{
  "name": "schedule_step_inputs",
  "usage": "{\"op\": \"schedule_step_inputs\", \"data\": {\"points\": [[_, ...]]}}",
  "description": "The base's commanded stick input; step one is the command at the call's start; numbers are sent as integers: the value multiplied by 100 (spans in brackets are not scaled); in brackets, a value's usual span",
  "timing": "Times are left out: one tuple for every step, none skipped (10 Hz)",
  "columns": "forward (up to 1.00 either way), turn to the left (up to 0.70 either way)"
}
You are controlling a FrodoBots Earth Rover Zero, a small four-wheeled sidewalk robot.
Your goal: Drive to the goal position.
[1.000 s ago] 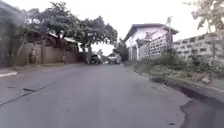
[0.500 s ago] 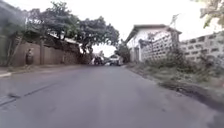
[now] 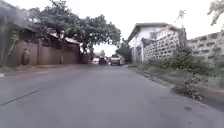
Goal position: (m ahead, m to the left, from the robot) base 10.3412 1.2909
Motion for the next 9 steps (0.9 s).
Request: {"op": "schedule_step_inputs", "data": {"points": [[100, 0], [100, 0], [100, 0], [100, 0], [100, 0], [100, 0], [100, 0], [100, 0], [100, 0]]}}
